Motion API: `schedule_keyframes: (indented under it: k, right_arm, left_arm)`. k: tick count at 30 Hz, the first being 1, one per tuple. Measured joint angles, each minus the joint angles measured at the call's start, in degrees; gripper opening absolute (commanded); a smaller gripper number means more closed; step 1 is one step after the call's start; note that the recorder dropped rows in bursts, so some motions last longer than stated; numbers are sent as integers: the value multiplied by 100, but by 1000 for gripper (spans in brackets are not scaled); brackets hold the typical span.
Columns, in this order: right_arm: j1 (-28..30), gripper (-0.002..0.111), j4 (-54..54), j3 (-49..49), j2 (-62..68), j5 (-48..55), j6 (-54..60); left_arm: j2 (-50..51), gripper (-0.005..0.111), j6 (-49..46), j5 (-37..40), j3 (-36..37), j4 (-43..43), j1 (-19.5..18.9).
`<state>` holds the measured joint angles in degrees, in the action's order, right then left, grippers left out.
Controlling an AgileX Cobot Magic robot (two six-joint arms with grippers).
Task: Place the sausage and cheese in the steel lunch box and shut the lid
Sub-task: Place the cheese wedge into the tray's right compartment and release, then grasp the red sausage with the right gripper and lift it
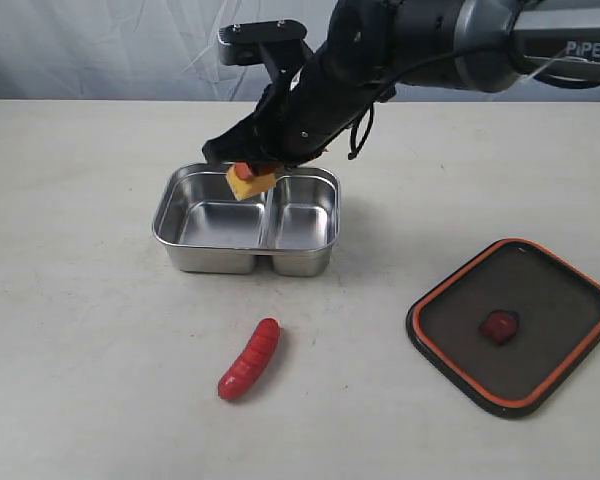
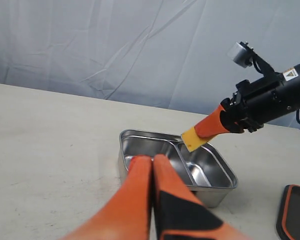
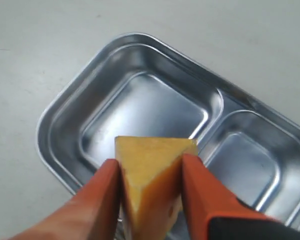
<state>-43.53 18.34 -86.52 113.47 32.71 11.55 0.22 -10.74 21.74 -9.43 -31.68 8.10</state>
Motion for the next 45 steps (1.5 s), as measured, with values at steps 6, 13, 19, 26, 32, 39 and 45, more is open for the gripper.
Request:
schedule_keyframes:
  k: [6, 13, 19, 26, 32, 39, 45]
  right_arm:
    - [0, 0, -1834, -48, 32, 257, -1485]
    - [0, 0, -2356, -71, 325, 487, -1846]
    - [0, 9, -2371, -71, 747, 290, -1882]
    - [0, 64, -2360, -96, 815, 297, -1904]
    - [0, 65, -1941, -423, 803, 1200, -1917]
    - [-416, 65, -725, -546, 378, 2883, -1764]
    - [-1485, 65, -913, 53, 378, 2182, -3142]
  left_arm:
    - [0, 0, 0, 0, 0, 0, 0]
    - [0, 0, 0, 0, 0, 0, 0]
    - [0, 0, 0, 0, 0, 0, 0]
    - [0, 0, 0, 0, 0, 0, 0]
    - [0, 0, 0, 0, 0, 0, 0]
    - [0, 0, 0, 0, 0, 0, 0]
    - [0, 0, 0, 0, 0, 0, 0]
